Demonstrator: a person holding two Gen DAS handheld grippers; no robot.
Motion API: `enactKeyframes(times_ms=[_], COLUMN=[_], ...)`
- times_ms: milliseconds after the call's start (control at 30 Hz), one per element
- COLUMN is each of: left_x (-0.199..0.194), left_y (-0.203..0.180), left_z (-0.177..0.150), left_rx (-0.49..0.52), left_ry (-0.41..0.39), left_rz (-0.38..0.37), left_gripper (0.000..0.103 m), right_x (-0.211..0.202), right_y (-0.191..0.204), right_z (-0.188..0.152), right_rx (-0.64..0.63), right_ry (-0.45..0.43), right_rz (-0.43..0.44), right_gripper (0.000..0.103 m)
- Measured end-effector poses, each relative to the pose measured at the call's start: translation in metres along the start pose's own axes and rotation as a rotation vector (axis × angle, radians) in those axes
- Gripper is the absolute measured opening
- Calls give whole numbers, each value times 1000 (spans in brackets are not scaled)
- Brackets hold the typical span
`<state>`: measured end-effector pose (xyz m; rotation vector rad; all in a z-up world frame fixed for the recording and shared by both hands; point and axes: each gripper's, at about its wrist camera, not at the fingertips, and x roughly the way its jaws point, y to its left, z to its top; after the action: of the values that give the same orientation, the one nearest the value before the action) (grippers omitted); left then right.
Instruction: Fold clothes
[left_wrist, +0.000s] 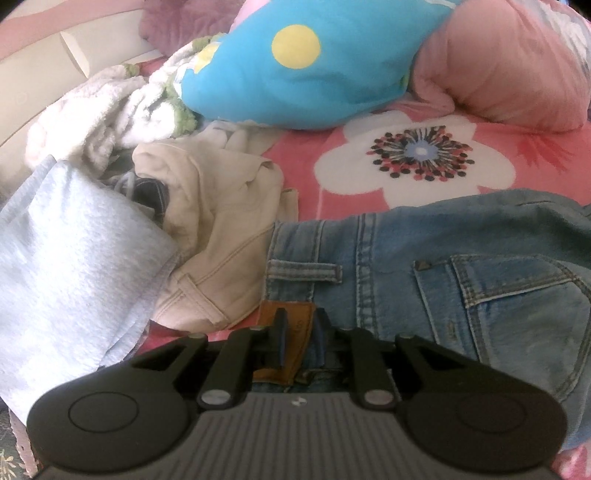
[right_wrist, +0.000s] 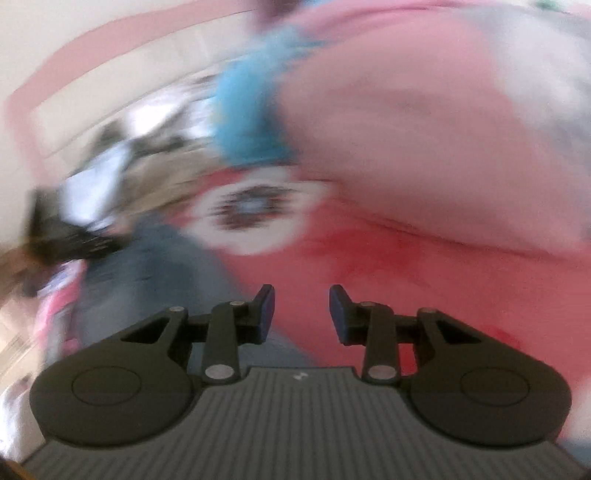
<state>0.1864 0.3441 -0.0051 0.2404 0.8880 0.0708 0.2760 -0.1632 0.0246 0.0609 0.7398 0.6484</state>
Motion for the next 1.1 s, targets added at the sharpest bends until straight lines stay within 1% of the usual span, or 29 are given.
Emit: enactKeyframes(times_ms=[33, 67, 133, 167, 200, 233, 267, 367, 467, 533, 600, 633, 667, 733, 800, 833, 867, 900, 1000, 1100], left_x=[0, 0, 0, 0, 0, 0, 0, 1, 1, 1, 2, 2, 2, 2, 2, 2, 2, 2, 2, 3], left_y=[-1, -2, -3, -4, -5, -6, -7, -8, -9, -10, -9, -8, -7, -5, -3, -2, -2, -2, -1, 0], left_z=[0, 0, 1, 1, 2, 2, 2, 4, 5, 6, 6, 6, 6, 5, 5, 5, 5, 5, 6, 7], left_rx=[4, 8, 11, 12, 15, 20, 22, 29, 34, 38, 33, 27, 18, 2, -9, -15, -19, -19, -16, -9], left_ry=[1, 2, 6, 8, 11, 12, 14, 22, 30, 35, 36, 36, 35, 34, 33, 33, 34, 34, 37, 39], left_rz=[3, 7, 15, 23, 27, 30, 34, 41, 47, 50, 52, 52, 51, 50, 47, 45, 44, 43, 40, 32], left_gripper=[18, 18, 18, 18, 18, 18, 18, 18, 18, 19, 21, 22, 23, 26, 27, 27, 27, 27, 27, 27], right_x=[-11, -23, -54, -70, -85, -100, -115, -154, -182, -189, -187, -186, -181, -170, -160, -156, -153, -153, -177, -216], right_y=[-18, -36, -70, -85, -94, -102, -111, -135, -155, -164, -166, -167, -167, -167, -166, -166, -166, -165, -145, -117], right_z=[-5, -11, -30, -41, -54, -66, -79, -118, -156, -176, -184, -187, -185, -177, -166, -163, -160, -159, -152, -149], right_rx=[58, 132, 310, 391, 442, 494, 545, 685, 864, 958, 976, 982, 974, 935, 885, 862, 841, 825, 765, 708], right_ry=[-11, -18, -34, -43, -51, -59, -68, -86, -112, -124, -140, -147, -149, -147, -158, -161, -164, -177, -286, -370], right_rz=[-61, -102, -170, -198, -215, -232, -249, -331, -411, -424, -420, -420, -428, -451, -477, -501, -521, -518, -505, -555], right_gripper=[32, 32, 32, 34, 36, 43, 45, 48, 49, 49, 49, 51, 54, 54, 46, 25, 9, 6, 4, 3])
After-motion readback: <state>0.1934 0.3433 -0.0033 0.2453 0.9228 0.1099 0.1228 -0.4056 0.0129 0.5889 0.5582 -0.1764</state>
